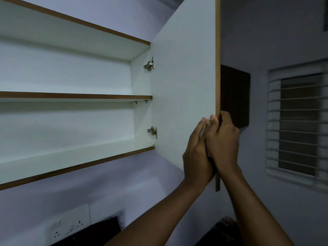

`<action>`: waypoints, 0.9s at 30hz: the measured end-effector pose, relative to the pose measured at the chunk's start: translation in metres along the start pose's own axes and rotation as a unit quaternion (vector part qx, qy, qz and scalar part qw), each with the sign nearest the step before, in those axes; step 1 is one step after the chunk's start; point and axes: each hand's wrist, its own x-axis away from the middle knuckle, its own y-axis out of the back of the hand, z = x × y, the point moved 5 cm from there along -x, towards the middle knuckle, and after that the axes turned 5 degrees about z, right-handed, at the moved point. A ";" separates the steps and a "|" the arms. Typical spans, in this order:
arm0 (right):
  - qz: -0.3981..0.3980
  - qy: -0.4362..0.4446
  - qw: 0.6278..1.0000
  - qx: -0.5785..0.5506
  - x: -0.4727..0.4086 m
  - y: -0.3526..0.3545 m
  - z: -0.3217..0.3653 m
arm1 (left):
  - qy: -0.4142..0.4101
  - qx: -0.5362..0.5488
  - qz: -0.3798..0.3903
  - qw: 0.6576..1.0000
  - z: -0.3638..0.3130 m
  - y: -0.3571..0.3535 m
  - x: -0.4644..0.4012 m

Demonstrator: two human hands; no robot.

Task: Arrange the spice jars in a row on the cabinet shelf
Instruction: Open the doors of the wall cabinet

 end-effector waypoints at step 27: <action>0.217 -0.035 0.972 -0.086 0.188 -0.139 -0.032 | 0.196 -0.059 0.127 0.970 0.118 0.120 0.152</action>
